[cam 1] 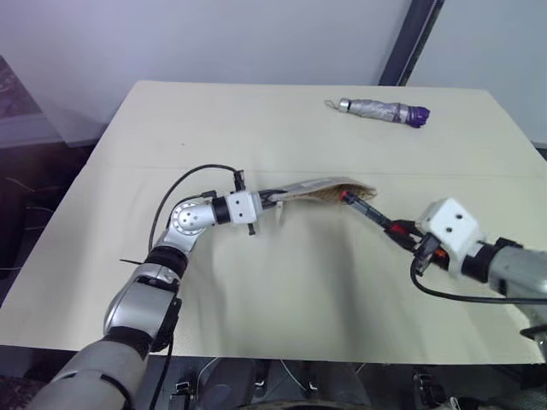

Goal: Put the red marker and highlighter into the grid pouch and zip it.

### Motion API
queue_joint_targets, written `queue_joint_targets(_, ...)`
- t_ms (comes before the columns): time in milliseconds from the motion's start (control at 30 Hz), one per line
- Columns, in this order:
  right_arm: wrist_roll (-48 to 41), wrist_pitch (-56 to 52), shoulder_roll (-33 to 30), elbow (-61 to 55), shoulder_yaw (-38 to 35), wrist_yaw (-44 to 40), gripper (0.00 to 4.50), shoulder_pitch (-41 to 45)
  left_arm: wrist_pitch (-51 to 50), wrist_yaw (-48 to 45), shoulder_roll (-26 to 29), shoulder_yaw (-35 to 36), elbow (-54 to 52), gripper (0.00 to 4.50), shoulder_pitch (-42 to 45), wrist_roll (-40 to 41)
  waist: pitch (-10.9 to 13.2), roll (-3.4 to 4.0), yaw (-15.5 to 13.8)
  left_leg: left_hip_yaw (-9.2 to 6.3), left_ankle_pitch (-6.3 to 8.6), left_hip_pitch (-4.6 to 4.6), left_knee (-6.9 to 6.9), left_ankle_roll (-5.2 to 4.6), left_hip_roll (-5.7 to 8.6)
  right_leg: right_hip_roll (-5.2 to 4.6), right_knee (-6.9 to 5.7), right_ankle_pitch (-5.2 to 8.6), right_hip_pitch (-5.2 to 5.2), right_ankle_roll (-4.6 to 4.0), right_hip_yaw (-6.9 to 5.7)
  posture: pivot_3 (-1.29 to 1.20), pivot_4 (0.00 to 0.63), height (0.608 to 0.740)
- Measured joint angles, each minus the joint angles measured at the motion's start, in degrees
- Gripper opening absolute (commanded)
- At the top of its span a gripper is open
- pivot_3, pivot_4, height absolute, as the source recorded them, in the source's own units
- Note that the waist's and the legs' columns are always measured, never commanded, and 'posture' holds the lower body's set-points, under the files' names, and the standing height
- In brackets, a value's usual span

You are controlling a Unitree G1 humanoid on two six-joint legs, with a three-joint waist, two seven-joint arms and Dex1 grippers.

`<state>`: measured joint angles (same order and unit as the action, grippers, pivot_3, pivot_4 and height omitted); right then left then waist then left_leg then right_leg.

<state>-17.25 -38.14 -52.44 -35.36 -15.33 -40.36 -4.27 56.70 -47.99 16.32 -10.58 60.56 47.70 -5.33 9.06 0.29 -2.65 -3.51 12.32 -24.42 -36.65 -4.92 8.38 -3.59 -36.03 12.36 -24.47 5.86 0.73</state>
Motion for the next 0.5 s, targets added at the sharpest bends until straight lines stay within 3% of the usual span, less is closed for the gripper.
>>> queue_joint_targets(333, 10.1, 6.5, -2.2, 10.4, 12.5, -0.2, 0.29, 10.7, 0.7, -3.1, 0.2, 0.1, -1.3, 0.00, 0.3, 2.1, 0.0, 0.02, 0.4, 0.06, 0.04, -0.02, -0.01, -0.05, 0.00, -0.02, -0.03, 0.00, -0.07, 0.00, 0.05, 0.00, 0.150, 0.740)
queue_joint_targets(500, 20.1, 14.5, -3.5, 14.2, 24.4, -3.0, 0.29, 18.3, 1.1, -5.0, 0.7, -1.6, -5.2, 0.00, 0.5, 1.7, 0.0, 0.03, 0.4, 0.08, 0.05, -0.05, -0.10, -0.07, 0.02, -0.02, 0.00, 0.00, -0.05, 0.00, 0.06, 0.00, 0.150, 0.740)
